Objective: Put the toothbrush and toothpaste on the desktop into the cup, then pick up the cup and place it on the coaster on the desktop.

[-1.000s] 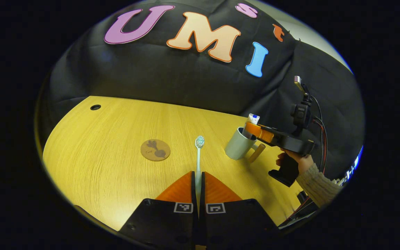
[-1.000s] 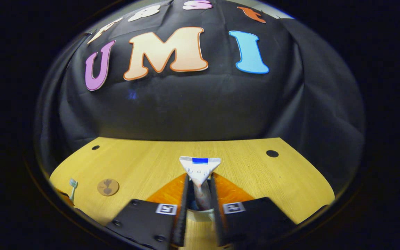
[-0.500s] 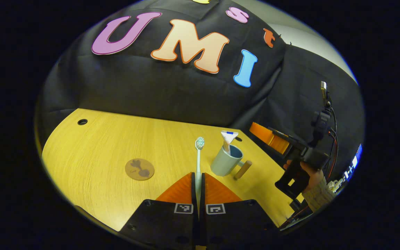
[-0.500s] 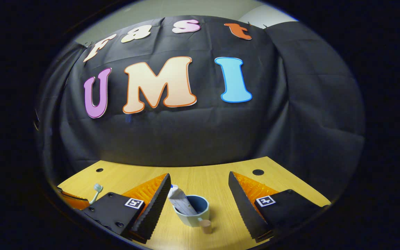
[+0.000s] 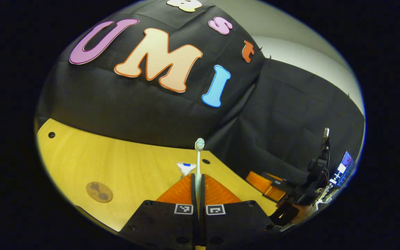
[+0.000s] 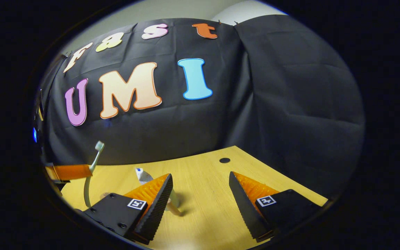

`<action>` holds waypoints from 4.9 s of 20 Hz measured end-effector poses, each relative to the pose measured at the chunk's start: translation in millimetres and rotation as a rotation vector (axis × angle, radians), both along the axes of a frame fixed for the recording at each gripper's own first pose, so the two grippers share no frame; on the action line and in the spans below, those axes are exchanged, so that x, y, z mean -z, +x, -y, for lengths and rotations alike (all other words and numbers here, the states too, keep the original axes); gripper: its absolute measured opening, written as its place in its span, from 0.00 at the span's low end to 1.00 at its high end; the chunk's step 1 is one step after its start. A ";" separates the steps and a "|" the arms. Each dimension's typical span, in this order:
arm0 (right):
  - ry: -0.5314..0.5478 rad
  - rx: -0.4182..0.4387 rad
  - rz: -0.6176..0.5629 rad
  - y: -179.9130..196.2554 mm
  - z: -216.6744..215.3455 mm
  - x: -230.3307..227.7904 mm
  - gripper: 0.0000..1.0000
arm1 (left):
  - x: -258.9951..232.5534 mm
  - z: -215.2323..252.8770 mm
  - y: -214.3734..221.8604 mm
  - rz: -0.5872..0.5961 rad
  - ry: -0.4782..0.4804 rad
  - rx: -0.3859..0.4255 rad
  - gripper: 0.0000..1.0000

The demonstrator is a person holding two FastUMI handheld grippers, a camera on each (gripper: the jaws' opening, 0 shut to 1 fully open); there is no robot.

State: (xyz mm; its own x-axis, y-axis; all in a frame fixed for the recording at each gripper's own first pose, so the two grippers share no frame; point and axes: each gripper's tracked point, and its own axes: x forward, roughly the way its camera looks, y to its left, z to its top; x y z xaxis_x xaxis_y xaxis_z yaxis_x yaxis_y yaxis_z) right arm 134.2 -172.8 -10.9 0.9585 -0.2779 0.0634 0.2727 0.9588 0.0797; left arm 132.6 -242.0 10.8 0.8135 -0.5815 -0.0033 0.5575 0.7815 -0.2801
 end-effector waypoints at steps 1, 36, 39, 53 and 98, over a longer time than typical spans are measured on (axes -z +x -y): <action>0.013 0.012 -0.009 -7.7 6.1 5.9 0.99 | -7.4 10.3 3.3 0.023 -0.007 0.017 0.00; 0.180 0.041 -0.108 -63.7 56.4 86.8 0.99 | 40.5 123.0 124.0 0.325 0.125 0.039 0.00; 0.188 0.044 -0.114 -64.3 58.0 91.4 0.99 | 38.8 116.1 126.9 0.333 0.136 0.017 0.00; 0.189 0.057 -0.115 -72.3 69.4 99.7 0.95 | 53.9 88.5 124.8 0.310 0.102 -0.056 0.04; -0.168 -0.464 -0.617 87.4 -83.7 74.1 0.99 | 86.6 -263.3 -28.0 -0.036 0.155 -0.687 0.89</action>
